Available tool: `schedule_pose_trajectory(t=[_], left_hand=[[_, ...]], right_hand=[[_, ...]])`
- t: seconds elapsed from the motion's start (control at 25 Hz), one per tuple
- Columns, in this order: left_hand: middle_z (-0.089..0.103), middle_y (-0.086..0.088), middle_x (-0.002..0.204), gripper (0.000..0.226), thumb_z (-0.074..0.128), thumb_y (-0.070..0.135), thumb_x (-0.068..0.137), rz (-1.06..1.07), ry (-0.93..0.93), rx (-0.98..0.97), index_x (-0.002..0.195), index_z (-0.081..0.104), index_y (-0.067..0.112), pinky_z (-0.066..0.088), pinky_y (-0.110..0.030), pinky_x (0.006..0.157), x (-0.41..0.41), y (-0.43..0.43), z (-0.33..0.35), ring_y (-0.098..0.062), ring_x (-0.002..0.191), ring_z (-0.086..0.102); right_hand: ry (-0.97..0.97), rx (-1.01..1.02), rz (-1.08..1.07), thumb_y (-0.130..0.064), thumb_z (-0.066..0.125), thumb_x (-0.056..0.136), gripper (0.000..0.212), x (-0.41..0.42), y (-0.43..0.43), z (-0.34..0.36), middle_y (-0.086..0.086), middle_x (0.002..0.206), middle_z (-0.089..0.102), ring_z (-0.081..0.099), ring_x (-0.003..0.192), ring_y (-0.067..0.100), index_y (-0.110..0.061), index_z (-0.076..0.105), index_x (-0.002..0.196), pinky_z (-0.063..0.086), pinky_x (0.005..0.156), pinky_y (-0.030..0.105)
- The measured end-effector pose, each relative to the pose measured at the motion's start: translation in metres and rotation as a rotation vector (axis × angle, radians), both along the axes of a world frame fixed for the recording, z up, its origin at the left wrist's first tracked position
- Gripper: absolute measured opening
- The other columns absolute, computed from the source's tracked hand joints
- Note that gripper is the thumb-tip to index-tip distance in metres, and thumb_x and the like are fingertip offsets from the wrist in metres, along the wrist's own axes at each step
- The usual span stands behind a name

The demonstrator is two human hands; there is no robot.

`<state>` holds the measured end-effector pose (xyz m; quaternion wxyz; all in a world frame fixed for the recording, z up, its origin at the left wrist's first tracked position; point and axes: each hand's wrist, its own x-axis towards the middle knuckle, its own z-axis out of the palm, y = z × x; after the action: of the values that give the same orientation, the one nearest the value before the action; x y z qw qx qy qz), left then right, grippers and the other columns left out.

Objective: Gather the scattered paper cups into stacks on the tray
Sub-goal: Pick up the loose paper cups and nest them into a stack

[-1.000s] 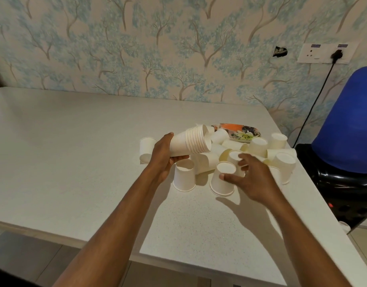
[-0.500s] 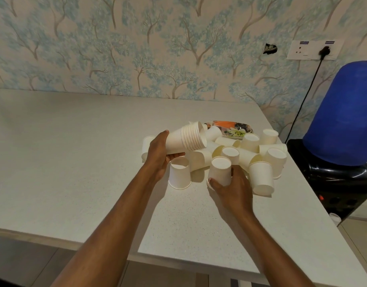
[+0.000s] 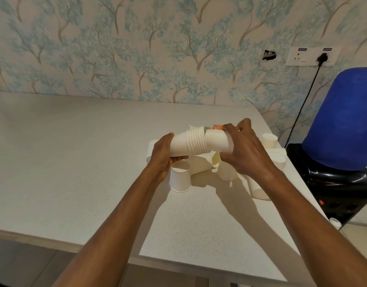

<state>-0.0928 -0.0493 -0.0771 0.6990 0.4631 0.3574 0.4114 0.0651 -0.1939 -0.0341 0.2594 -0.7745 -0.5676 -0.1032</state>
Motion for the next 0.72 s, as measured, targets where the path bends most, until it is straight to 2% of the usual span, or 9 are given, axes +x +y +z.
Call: schedule_pose_trajectory(t=[0.16, 0.28, 0.44, 0.52, 0.6, 0.68, 0.72], left_hand=[[0.058, -0.021, 0.115, 0.028, 0.051, 0.028, 0.097, -0.002, 0.001, 0.036, 0.115, 0.054, 0.008, 0.058, -0.032, 0.056, 0.002, 0.002, 0.004, -0.029, 0.093, 0.064], [0.059, -0.02, 0.114, 0.021, 0.051, 0.029, 0.097, 0.001, 0.016, 0.061, 0.109, 0.056, 0.013, 0.058, -0.031, 0.056, 0.003, 0.003, 0.005, -0.028, 0.089, 0.065], [0.06, -0.021, 0.114, 0.027, 0.051, 0.03, 0.096, 0.013, 0.021, 0.062, 0.114, 0.055, 0.01, 0.059, -0.033, 0.06, 0.0, 0.006, 0.003, -0.03, 0.093, 0.066], [0.06, -0.02, 0.11, 0.023, 0.051, 0.03, 0.097, 0.028, -0.02, 0.034, 0.107, 0.056, 0.011, 0.059, -0.034, 0.061, -0.007, 0.009, 0.003, -0.029, 0.091, 0.066], [0.06, -0.016, 0.107, 0.017, 0.052, 0.03, 0.096, 0.057, -0.05, 0.015, 0.101, 0.057, 0.015, 0.059, -0.035, 0.061, -0.018, 0.014, 0.002, -0.028, 0.09, 0.065], [0.059, -0.014, 0.107, 0.013, 0.053, 0.03, 0.095, 0.11, -0.059, 0.007, 0.099, 0.057, 0.018, 0.06, -0.035, 0.062, -0.033, 0.02, 0.0, -0.028, 0.092, 0.065], [0.059, -0.013, 0.106, 0.011, 0.054, 0.029, 0.095, 0.142, -0.062, 0.002, 0.099, 0.056, 0.019, 0.06, -0.035, 0.062, -0.039, 0.023, -0.001, -0.028, 0.092, 0.065]], right_hand=[[-0.04, -0.014, 0.088, -0.011, 0.079, 0.07, 0.08, -0.012, 0.014, 0.006, 0.008, 0.126, 0.035, 0.048, 0.104, 0.024, -0.021, 0.037, 0.138, 0.052, 0.076, 0.039], [0.088, -0.006, 0.209, -0.005, 0.074, 0.071, 0.096, -0.017, 0.021, 0.003, 0.005, 0.132, 0.035, 0.044, 0.107, 0.019, -0.026, 0.02, 0.147, 0.043, 0.078, 0.032], [0.296, -0.027, 0.33, 0.0, 0.073, 0.072, 0.11, -0.024, 0.029, -0.006, 0.001, 0.148, 0.031, 0.034, 0.126, 0.012, -0.032, 0.004, 0.152, 0.035, 0.096, 0.027], [0.605, 0.066, 0.46, 0.007, 0.068, 0.076, 0.101, -0.022, 0.032, -0.006, 0.002, 0.15, 0.032, 0.035, 0.133, 0.009, -0.033, 0.013, 0.15, 0.037, 0.103, 0.024], [0.903, 0.301, 0.458, 0.003, 0.065, 0.085, 0.069, -0.017, 0.033, -0.01, 0.003, 0.14, 0.047, 0.047, 0.129, 0.008, -0.024, 0.036, 0.141, 0.044, 0.099, 0.019], [0.892, 0.433, 0.238, -0.022, 0.069, 0.088, 0.032, -0.016, 0.034, -0.02, 0.0, 0.115, 0.064, 0.062, 0.104, 0.004, -0.015, 0.06, 0.119, 0.052, 0.083, 0.023], [0.846, 0.403, 0.131, -0.034, 0.07, 0.086, 0.028, -0.018, 0.035, -0.032, -0.002, 0.103, 0.069, 0.065, 0.089, 0.002, -0.014, 0.066, 0.105, 0.054, 0.075, 0.027]])
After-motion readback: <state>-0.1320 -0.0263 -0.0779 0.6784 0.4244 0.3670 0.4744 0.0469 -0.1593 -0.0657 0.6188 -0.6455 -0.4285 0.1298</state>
